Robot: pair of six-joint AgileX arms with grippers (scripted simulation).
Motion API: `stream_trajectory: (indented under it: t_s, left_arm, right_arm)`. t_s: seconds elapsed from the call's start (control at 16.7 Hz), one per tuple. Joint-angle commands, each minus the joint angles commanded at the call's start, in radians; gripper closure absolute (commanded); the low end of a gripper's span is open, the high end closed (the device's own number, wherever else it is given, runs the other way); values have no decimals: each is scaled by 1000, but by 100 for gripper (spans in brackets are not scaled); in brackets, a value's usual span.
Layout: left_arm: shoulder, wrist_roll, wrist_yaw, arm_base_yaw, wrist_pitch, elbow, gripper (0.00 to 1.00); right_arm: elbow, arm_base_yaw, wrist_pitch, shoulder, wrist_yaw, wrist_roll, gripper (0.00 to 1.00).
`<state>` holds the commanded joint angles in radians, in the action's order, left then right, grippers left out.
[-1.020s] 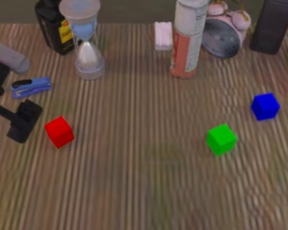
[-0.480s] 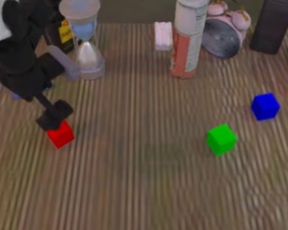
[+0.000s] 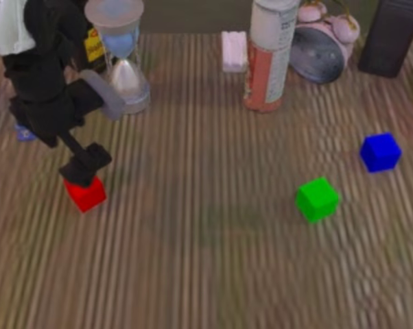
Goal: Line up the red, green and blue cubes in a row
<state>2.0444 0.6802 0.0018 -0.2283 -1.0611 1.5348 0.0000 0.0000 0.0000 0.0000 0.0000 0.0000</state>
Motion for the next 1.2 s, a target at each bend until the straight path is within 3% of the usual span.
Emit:
stream_trajectory:
  t_s: [0.24,0.6,0.9,1.2]
  left_arm:
    - [16,1,0,2,42,-29,0]
    - [123,3,1,2,278,-149,0]
    - [141,3,1,2,308,-166,0]
    - [141,3,1,2,308,-166,38]
  right_arm:
    - [0,0,0,0,0,0,0]
    - [0,0,0,0,0,0,0]
    - [0,0,0,0,0,0,0]
    - [0,0,0,0,0,0,0]
